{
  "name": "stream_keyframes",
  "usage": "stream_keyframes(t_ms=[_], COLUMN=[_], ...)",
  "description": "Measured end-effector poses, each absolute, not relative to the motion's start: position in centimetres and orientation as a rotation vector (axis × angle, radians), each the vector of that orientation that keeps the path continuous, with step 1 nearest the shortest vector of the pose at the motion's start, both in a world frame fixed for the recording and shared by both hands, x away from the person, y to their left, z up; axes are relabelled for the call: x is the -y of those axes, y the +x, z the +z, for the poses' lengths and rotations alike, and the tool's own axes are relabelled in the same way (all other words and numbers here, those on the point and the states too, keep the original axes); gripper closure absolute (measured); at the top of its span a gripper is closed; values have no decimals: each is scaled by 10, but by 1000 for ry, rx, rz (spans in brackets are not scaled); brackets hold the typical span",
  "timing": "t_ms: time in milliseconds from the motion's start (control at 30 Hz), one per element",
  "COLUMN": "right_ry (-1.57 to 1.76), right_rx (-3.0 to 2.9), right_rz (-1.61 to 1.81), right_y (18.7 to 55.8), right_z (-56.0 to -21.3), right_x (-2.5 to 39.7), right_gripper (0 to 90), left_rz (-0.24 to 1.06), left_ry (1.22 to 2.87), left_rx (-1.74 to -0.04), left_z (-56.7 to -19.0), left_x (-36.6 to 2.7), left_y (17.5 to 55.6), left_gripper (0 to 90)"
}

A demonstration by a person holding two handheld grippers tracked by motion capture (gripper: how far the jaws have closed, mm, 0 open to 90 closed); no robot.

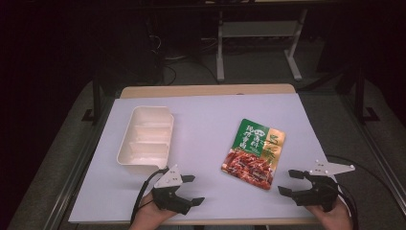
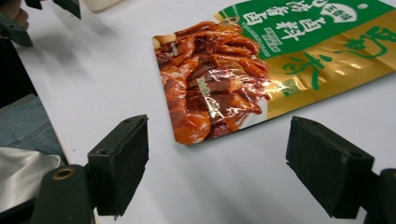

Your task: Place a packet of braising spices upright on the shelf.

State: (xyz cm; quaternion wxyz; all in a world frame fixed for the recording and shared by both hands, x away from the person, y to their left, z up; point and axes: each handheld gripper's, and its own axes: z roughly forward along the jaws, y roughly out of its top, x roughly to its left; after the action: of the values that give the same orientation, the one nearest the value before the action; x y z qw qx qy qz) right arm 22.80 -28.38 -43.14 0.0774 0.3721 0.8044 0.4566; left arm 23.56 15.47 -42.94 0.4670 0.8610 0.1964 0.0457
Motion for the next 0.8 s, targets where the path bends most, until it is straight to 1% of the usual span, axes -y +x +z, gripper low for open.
stream_keyframes(t_ms=[67,100,133,267,300,367,400,800], right_ry=[1116,1116,1111,1111,1111,1104,1095,1094], right_rx=[-2407,-2407,-2406,-2412,-2412,-2414,-2408,-2388], right_rz=[1362,1362,1350,1336,1336,1321,1309,1311], right_y=[229,229,228,229,229,229,228,225], right_z=[-432,-432,-432,-432,-432,-432,-431,-430], right_x=[285,285,285,285,285,284,284,284], right_gripper=[202,202,202,201,201,202,207,207], left_rz=[114,112,80,45,46,49,50,118], left_ry=[2124,2129,2139,2154,2155,2160,2156,2176], left_rx=[-469,-456,-434,-438,-436,-437,-434,-432], left_z=[-428,-427,-425,-423,-423,-423,-423,-414], left_x=[-152,-149,-144,-135,-132,-126,-123,-79], left_y=[236,237,241,248,250,254,255,284], left_gripper=[272,272,343,397,417,426,459,661])
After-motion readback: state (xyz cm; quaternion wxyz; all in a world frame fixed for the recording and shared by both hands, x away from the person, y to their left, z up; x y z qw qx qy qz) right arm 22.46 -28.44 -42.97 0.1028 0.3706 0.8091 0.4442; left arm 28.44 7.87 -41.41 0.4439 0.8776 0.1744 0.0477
